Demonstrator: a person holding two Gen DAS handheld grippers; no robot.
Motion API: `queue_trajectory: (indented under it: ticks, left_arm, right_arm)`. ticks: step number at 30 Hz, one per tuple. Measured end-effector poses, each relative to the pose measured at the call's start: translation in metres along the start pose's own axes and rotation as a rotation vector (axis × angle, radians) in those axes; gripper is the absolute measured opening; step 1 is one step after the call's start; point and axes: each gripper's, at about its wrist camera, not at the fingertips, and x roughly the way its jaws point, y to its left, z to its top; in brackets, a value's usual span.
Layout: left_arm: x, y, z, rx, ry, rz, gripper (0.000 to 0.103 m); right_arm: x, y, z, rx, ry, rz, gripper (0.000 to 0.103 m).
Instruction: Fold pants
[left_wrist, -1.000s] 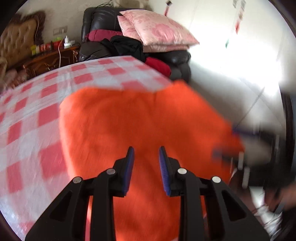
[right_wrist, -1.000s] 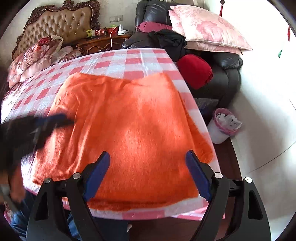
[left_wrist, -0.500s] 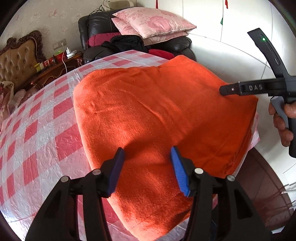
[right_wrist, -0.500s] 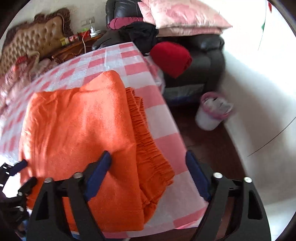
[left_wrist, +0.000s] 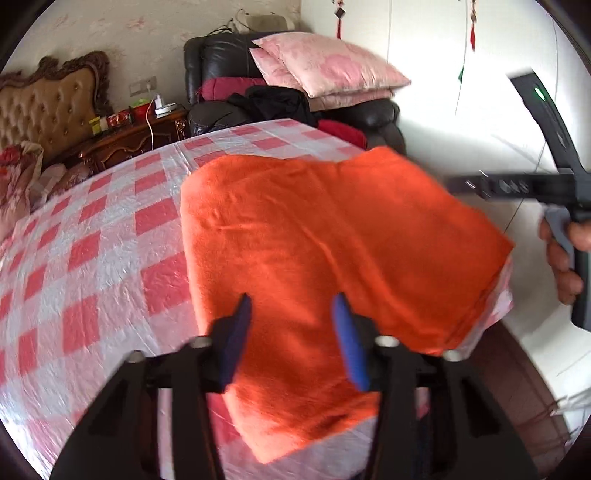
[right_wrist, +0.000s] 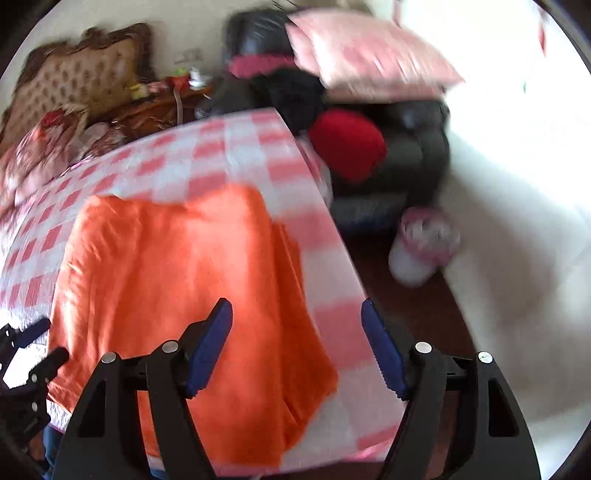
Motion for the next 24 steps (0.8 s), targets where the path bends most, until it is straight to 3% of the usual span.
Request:
queue_trajectory:
  ticks: [1,3,6,7,8,10,12,14,16,19,21,24]
  left_arm:
    - [0.0,-0.006,0.0,0.003,0.002,-0.004,0.025]
    - [0.004,-0.018,-0.001,0.022,0.023,-0.009,0.023]
    - [0.015,-0.02,-0.005,-0.012,0.081,-0.03,0.023]
    - [0.015,-0.021,-0.006,-0.001,0.085,-0.018,0.024]
    - [0.014,-0.022,-0.007,0.002,0.084,-0.016,0.024]
    - [0.012,-0.021,-0.006,-0.01,0.084,-0.018,0.024]
    - [0.01,-0.021,-0.007,-0.016,0.084,-0.02,0.024]
    - [0.01,-0.021,-0.006,-0.028,0.087,-0.014,0.024]
    - [0.002,-0.016,-0.003,-0.067,0.061,0.012,0.025]
    - [-0.015,0.008,0.001,-0.208,0.011,0.091,0.039]
    - [-0.021,0.03,-0.004,-0.339,0.03,0.121,0.039]
    - [-0.014,0.052,-0.021,-0.532,0.114,0.036,0.039]
  right_arm:
    - [0.0,0.009,0.014,-0.036,-0.017,0.022,0.071]
    - [0.01,0.02,0.035,-0.061,-0.024,0.052,0.071]
    - [0.05,0.035,0.063,-0.088,0.049,0.124,0.06]
    - [0.063,0.037,0.066,-0.097,0.078,0.106,0.059]
    - [0.084,0.035,0.069,-0.107,0.128,0.031,0.059]
    - [0.095,0.022,0.071,-0.064,0.142,0.03,0.059]
    - [0.086,0.008,0.075,-0.008,0.098,0.031,0.062]
    - [0.067,-0.005,0.078,0.036,0.02,-0.041,0.069]
    - [0.045,-0.019,0.071,0.087,-0.004,-0.073,0.071]
    - [0.021,-0.03,0.048,0.131,0.018,-0.029,0.071]
    - [0.003,-0.035,0.019,0.167,0.043,0.033,0.072]
    - [-0.004,-0.027,-0.016,0.164,0.098,0.109,0.072]
